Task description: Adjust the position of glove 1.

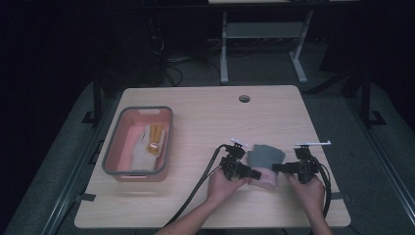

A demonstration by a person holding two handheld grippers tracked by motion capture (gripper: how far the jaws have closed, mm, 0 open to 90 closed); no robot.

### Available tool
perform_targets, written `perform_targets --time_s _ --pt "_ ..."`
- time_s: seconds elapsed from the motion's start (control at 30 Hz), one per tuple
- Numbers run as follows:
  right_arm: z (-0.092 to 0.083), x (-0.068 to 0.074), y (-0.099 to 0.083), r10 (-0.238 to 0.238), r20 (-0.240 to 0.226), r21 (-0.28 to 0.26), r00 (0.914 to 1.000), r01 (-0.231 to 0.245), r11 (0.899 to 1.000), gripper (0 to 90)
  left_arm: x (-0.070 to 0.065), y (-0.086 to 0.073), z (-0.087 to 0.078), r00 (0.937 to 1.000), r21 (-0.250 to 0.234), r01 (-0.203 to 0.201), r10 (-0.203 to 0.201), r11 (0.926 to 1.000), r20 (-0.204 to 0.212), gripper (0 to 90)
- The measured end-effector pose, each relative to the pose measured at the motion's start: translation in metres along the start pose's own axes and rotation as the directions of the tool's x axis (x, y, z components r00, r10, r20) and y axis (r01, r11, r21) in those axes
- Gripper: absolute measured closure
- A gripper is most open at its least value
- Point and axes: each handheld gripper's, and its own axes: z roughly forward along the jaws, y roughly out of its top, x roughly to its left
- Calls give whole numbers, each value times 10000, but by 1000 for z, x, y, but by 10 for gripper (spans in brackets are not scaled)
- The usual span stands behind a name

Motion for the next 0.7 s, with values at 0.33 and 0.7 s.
perform_targets --time_s 0.33,0.7 --pt "3 -1 -2 182 -310 -80 9994 -185 9998 660 1 2 2 9999 74 -108 107 9999 64 499" --pt "5 -6 0 316 -883 -183 9956 -333 9993 780 1 1 1 9996 -295 -73 81 9995 264 598"
